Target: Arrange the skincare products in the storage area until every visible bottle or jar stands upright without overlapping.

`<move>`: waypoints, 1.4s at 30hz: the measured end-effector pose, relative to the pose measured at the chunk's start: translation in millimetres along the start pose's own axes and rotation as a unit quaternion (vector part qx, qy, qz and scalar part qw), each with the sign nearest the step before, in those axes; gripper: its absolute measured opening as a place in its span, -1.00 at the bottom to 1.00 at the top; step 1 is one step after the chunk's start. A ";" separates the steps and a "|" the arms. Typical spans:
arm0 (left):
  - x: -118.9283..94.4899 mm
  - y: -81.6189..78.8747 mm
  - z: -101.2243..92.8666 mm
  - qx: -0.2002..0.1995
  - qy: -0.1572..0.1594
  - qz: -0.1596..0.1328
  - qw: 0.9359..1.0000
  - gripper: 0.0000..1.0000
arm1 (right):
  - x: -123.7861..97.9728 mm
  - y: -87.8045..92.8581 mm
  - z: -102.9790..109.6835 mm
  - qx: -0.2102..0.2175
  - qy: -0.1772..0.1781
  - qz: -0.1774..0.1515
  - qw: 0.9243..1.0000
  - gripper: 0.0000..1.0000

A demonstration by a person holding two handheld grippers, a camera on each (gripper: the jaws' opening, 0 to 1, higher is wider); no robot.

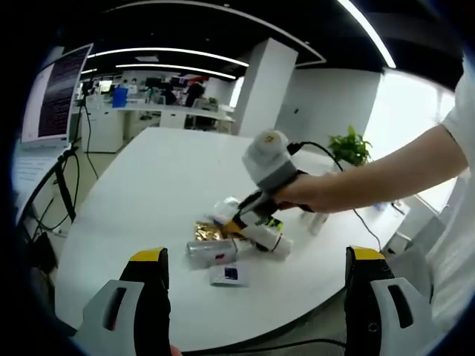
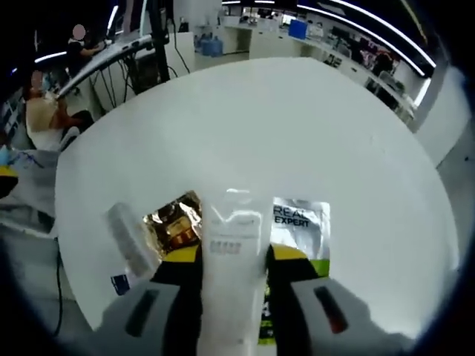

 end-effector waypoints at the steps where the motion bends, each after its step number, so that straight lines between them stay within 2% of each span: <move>1: 0.1 -0.1 -0.2 0.001 0.000 0.000 1.000 0.94 | -2.2 -1.3 0.5 0.000 -0.001 -0.006 1.000 -0.33; 8: 0.5 1.0 -2.7 0.008 0.006 0.003 1.000 0.94 | -28.2 -9.6 2.7 0.019 0.003 -0.063 0.998 -0.33; 15: 0.4 1.1 -3.4 0.014 0.008 0.003 1.000 0.94 | -51.2 -11.0 7.8 0.009 0.010 -0.105 0.994 -0.33; 23: 0.6 2.1 -5.5 0.023 0.012 0.006 1.000 0.94 | -86.1 -13.1 15.4 0.006 0.021 -0.164 0.986 -0.34; 33: 0.8 3.8 -8.3 0.040 0.017 0.013 0.999 0.94 | -120.7 -5.1 20.7 0.013 0.036 -0.199 0.979 -0.34; 42: 2.6 8.2 -15.6 0.060 0.032 0.031 0.997 0.93 | -145.0 2.2 16.1 0.043 0.059 -0.223 0.972 -0.34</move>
Point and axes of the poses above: the point that each gripper's makers call its tool centre point, and the gripper's own axes: x roughly forward along the fingers, z roughly to its left, y roughly out of its underside, the point moved 3 cm from there along -x, roughly backward along the fingers, and after that the axes turned 11 degrees about -z, right-handed, at the moved point
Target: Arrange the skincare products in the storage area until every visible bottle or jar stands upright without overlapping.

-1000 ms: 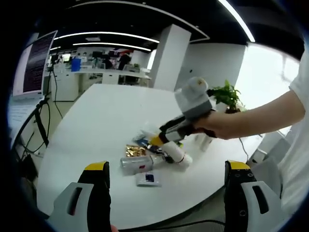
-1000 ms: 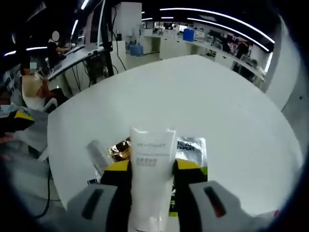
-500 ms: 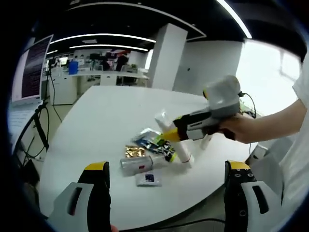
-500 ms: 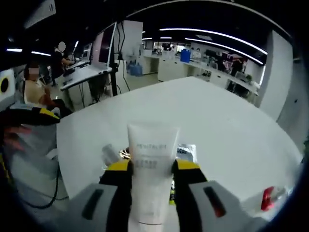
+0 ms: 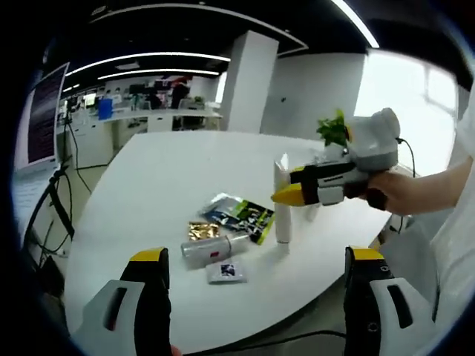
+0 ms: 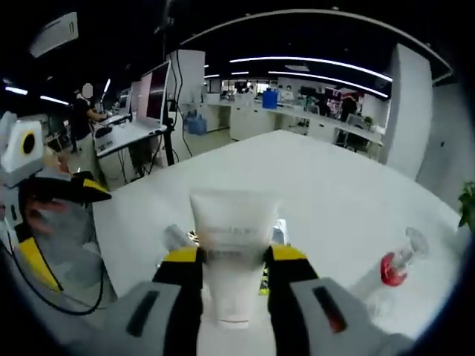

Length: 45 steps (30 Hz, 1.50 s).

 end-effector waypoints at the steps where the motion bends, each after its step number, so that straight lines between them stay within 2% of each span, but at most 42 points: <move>1: 0.5 0.4 -1.3 0.002 0.003 0.003 1.000 0.93 | -2.5 0.0 0.6 0.004 0.002 -0.002 1.000 -0.34; 5: 2.4 2.5 -7.4 0.015 0.014 0.017 1.000 0.93 | -8.9 -1.0 4.1 0.012 0.007 -0.010 1.000 -0.34; 11: 10.9 4.3 -18.0 0.052 0.033 0.033 0.998 0.92 | -22.6 -13.4 14.1 0.029 0.010 -0.030 0.999 -0.34; 21: 40.0 2.4 -48.4 0.063 0.070 0.028 0.995 0.78 | -49.5 -39.0 25.3 0.038 0.010 -0.058 0.998 -0.34; 26: 52.2 2.0 -64.7 0.069 0.098 0.028 0.992 0.61 | -60.0 -42.7 31.1 0.041 0.009 -0.065 0.997 -0.34; 30: 60.2 -0.9 -75.2 0.073 0.116 0.021 0.990 0.42 | -67.0 -43.6 36.5 0.025 0.006 -0.066 0.998 -0.34; 39: 63.7 -9.3 -87.5 0.094 0.150 0.007 0.984 -0.17 | -78.1 -48.8 40.7 0.019 -0.003 -0.074 0.997 -0.34; 45: 65.1 -13.0 -93.0 0.102 0.161 0.003 0.982 -0.38 | -83.3 -50.3 41.1 0.028 -0.006 -0.078 0.997 -0.34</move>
Point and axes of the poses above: the point that each gripper's makers call its tool centre point, and the gripper's own axes: x roughly forward along the fingers, z roughly to its left, y roughly out of its underside, the point moved 3 cm from there along -x, roughly backward along the fingers, and after that the axes turned 11 degrees about -z, right-handed, at the moved point
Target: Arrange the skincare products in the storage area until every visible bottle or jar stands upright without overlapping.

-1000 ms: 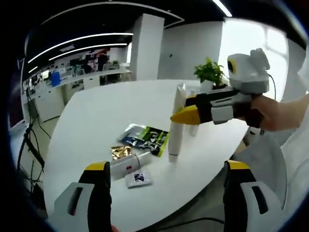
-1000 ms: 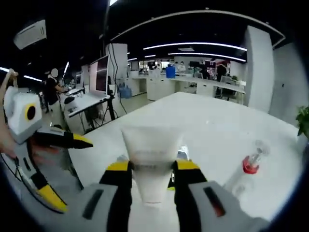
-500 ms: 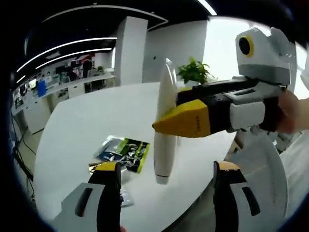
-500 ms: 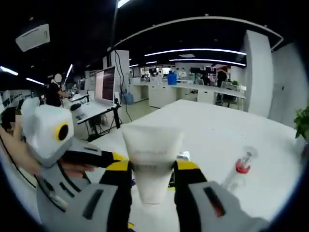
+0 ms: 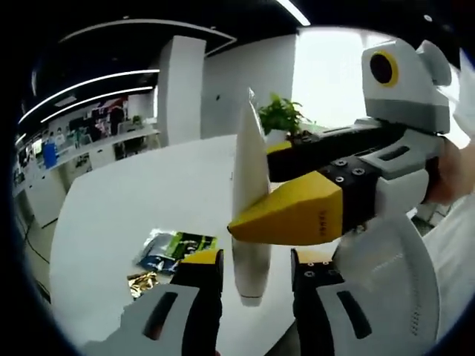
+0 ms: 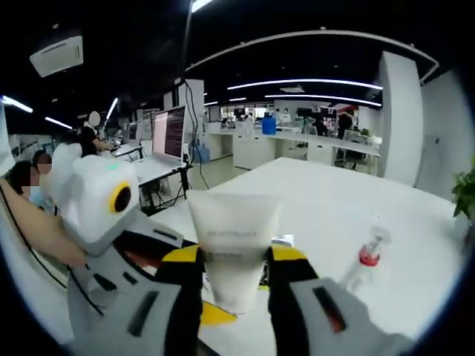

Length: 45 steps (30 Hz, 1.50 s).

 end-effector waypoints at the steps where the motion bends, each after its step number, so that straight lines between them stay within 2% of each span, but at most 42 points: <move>1: 0.9 -0.9 -0.9 0.002 0.003 0.000 1.000 -0.40 | -0.6 -0.1 0.1 0.001 0.000 -0.001 1.000 -0.34; 7: 6.3 -3.3 -3.4 0.010 0.010 -0.003 1.000 -0.63 | -6.1 -1.1 -2.2 0.004 0.003 -0.003 1.000 -0.33; 16: 14.3 -7.4 -9.5 0.009 0.038 0.006 0.999 -0.68 | -13.7 -0.4 -12.9 0.019 0.001 -0.014 1.000 -0.32; 21: 13.8 -9.2 -11.9 0.014 0.068 0.013 0.997 -0.69 | -20.2 -1.1 -15.0 0.030 -0.039 -0.026 0.998 -0.33; 24: 13.3 -13.0 -15.2 0.012 0.101 0.013 0.995 -0.69 | -25.3 -3.8 -15.5 0.025 -0.078 -0.030 0.996 -0.36; 28: 13.2 -19.8 -24.8 0.022 0.152 0.014 0.988 -0.69 | -30.9 -9.6 -17.6 0.029 -0.144 -0.027 0.989 -0.39; 30: 12.6 -23.0 -31.0 0.022 0.185 0.015 0.982 -0.69 | -34.4 -13.8 -16.8 0.029 -0.182 -0.027 0.982 -0.42; 31: 12.9 -24.6 -31.0 0.024 0.188 0.014 0.982 -0.69 | -35.6 -15.7 -17.4 0.035 -0.194 -0.029 0.980 -0.44; 33: 12.2 -27.2 -36.1 0.028 0.218 0.017 0.975 -0.69 | -39.7 -19.5 -17.8 0.049 -0.229 -0.030 0.972 -0.48; 36: 11.3 -29.5 -40.9 0.032 0.251 0.024 0.967 -0.69 | -45.6 -23.8 -17.6 0.042 -0.280 -0.021 0.959 -0.54; 39: 10.9 -31.5 -44.2 0.037 0.279 0.033 0.959 -0.69 | -48.7 -25.7 -16.9 0.034 -0.313 -0.012 0.949 -0.59; 45: 14.0 -30.9 -47.4 0.053 0.308 0.052 0.949 -0.69 | -48.4 -25.4 -16.7 0.004 -0.359 0.010 0.933 -0.67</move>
Point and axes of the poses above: the point that each gripper's makers call its tool centre point, and the gripper's own axes: x roughly forward along the fingers, z roughly to its left, y roughly out of its underside, the point moved 3 cm from there along -x, roughly backward along the fingers, and after that the axes turned 11 degrees about -z, right-handed, at the moved point
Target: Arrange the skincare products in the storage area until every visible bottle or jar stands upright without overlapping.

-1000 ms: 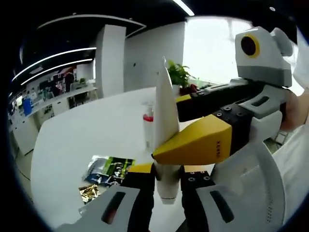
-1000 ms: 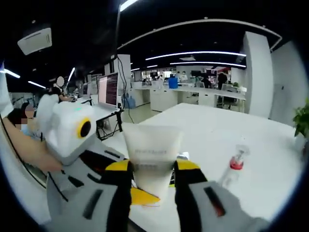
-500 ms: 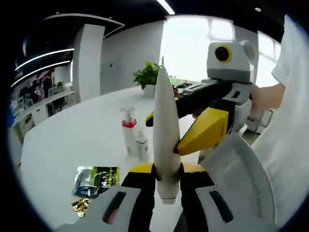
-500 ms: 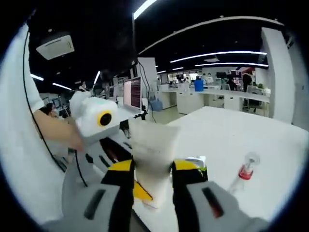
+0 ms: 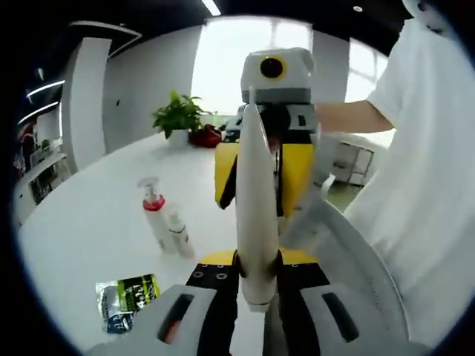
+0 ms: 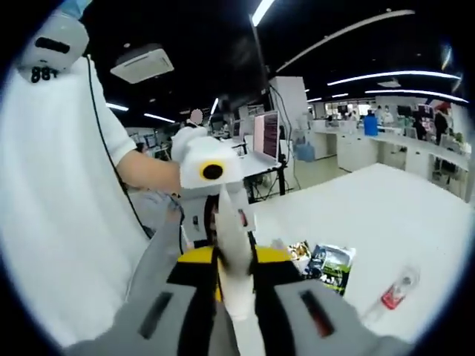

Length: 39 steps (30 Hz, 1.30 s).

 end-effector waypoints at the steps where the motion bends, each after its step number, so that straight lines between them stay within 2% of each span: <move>1: 0.6 0.3 0.4 0.003 0.002 0.003 1.000 -0.69 | 0.1 0.2 -0.8 -0.002 -0.003 0.003 1.000 -0.68; 7: 7.3 6.2 3.4 0.020 0.014 0.030 0.999 -0.68 | 0.4 6.7 -3.8 -0.009 -0.034 0.036 0.999 -0.75; 16: 15.1 16.2 11.8 0.025 0.011 0.076 0.997 -0.67 | 3.1 19.3 -14.3 -0.009 -0.049 0.064 0.997 -0.77; 20: 22.4 30.2 19.6 0.034 0.005 0.105 0.994 -0.67 | 5.3 33.3 -20.0 -0.014 -0.049 0.081 0.995 -0.77; 31: 37.2 72.8 34.1 0.050 0.004 0.147 0.988 -0.69 | 8.7 78.9 -32.3 -0.007 -0.033 0.108 0.994 -0.75; 39: 41.7 86.6 39.3 0.054 -0.003 0.154 0.987 -0.69 | 9.4 93.9 -37.4 -0.003 -0.023 0.116 0.993 -0.73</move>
Point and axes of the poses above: the point that each gripper's makers call its tool centre point, and the gripper's own axes: x roughly forward along the fingers, z roughly to its left, y roughly out of its underside, the point moved 3 cm from there along -x, roughly backward along the fingers, and after that the axes turned 11 degrees about -z, right-handed, at the moved point
